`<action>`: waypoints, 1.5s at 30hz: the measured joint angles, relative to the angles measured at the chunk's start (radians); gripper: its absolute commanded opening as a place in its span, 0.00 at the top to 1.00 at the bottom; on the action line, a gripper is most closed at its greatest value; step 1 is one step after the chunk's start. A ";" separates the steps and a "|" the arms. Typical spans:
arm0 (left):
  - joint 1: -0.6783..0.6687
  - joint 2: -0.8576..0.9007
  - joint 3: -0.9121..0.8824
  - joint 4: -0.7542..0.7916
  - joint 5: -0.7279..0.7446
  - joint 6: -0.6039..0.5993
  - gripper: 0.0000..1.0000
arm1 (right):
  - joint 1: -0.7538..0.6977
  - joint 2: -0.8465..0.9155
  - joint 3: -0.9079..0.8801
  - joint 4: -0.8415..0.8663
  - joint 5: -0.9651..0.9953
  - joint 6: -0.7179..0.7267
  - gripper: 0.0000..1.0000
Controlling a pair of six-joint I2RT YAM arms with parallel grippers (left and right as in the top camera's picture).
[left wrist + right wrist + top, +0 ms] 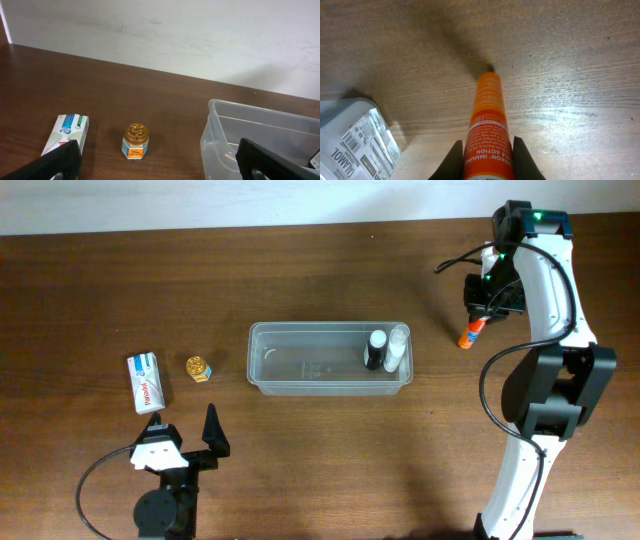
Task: Pack container
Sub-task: 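Grasp the orange tube with white cap using the right gripper, then carry the orange tube over and lower it into the container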
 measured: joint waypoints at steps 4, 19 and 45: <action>0.000 0.000 0.000 0.000 0.000 0.000 0.01 | 0.000 0.000 0.000 -0.016 0.000 0.001 0.88; 0.000 0.000 0.000 0.000 0.000 0.000 0.01 | 0.089 -0.079 0.284 -0.183 -0.058 0.001 0.84; 0.000 0.000 0.000 0.000 0.000 0.000 0.00 | 0.634 -0.425 0.092 -0.183 -0.065 0.092 0.79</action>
